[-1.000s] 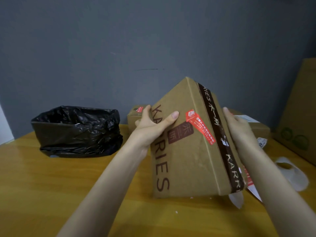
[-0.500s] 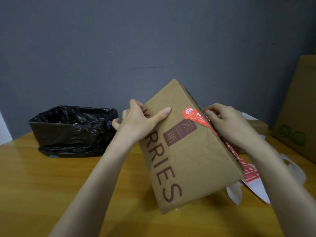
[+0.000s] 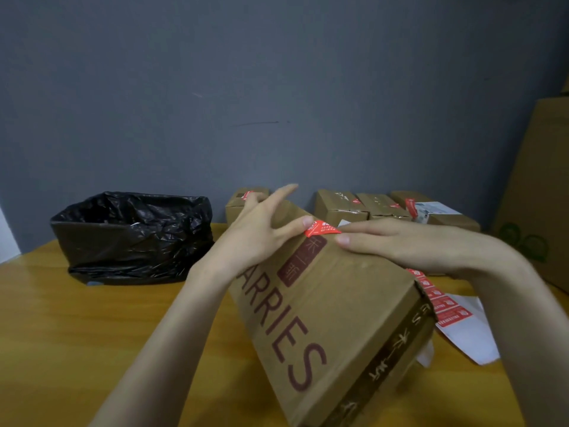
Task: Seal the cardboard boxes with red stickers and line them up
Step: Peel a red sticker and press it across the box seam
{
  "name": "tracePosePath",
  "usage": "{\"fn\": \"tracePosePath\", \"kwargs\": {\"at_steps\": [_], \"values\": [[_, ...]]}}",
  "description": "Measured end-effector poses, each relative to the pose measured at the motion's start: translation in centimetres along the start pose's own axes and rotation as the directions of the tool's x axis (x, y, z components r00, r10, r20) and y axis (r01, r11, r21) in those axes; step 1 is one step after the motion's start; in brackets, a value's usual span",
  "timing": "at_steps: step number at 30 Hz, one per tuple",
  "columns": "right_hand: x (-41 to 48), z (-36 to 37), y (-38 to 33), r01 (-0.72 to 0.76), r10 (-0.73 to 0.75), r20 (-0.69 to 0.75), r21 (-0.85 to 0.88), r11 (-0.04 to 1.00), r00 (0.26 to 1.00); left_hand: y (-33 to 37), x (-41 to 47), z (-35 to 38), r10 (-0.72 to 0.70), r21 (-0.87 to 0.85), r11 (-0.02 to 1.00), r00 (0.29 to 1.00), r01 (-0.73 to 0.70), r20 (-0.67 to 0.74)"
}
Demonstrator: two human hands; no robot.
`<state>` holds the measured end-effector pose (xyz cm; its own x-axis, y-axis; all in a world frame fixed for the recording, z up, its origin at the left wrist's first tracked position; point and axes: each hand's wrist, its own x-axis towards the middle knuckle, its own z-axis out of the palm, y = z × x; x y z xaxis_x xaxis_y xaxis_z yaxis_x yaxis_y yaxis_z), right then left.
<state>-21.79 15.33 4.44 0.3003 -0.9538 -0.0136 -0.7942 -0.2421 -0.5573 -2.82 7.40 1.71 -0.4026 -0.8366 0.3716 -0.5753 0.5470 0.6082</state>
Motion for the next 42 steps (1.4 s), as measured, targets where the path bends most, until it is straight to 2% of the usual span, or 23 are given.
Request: {"fn": "tracePosePath", "kwargs": {"at_steps": [2,8,13,16,19,21,28,33,37,42], "values": [[-0.6,-0.9,-0.7,-0.018,0.016,-0.05,-0.047,0.999,0.999,0.1,0.1,-0.1,0.033,0.015,0.999,0.999,-0.034,0.035],[-1.1,-0.9,-1.5,-0.165,0.111,-0.167,-0.355,0.92,0.98,-0.3,0.1,-0.9,-0.094,0.143,0.985,0.996,0.094,-0.006],[-0.5,-0.5,-1.6,-0.181,0.124,-0.184,-0.34,0.923,0.975,-1.0,0.3,-1.7,-0.11,0.162,0.981,0.994,0.106,0.014],[-0.5,-0.6,-1.5,-0.154,0.084,-0.199,-0.367,0.918,0.976,-0.8,0.1,-2.8,-0.097,0.129,0.988,0.991,0.085,0.092],[-0.4,-0.6,-1.6,-0.108,0.024,-0.225,-0.372,0.922,0.974,-0.4,-0.7,-4.0,-0.173,0.131,0.981,0.951,0.143,0.257],[-0.1,-0.4,-1.6,-0.078,-0.007,-0.226,-0.362,0.929,0.974,-0.3,-0.9,-4.3,-0.222,0.163,0.97,0.927,0.179,0.303],[0.4,-0.3,-1.0,-0.031,-0.031,-0.226,-0.268,0.963,0.974,-0.2,-0.7,-4.3,-0.258,0.276,0.944,0.925,0.18,0.278],[0.7,0.0,-1.4,0.023,-0.129,-0.391,-0.264,0.964,0.911,0.3,-0.8,-4.0,-0.147,0.185,0.978,0.954,0.1,0.261],[0.8,0.8,-2.3,0.141,-0.277,-0.388,-0.344,0.928,0.879,1.1,-0.7,-3.0,-0.073,0.145,0.989,0.96,0.034,0.269],[1.2,1.4,-2.3,0.187,-0.374,-0.395,-0.436,0.88,0.839,1.2,-0.6,-3.0,-0.1,0.184,0.982,0.952,0.047,0.29]]}}
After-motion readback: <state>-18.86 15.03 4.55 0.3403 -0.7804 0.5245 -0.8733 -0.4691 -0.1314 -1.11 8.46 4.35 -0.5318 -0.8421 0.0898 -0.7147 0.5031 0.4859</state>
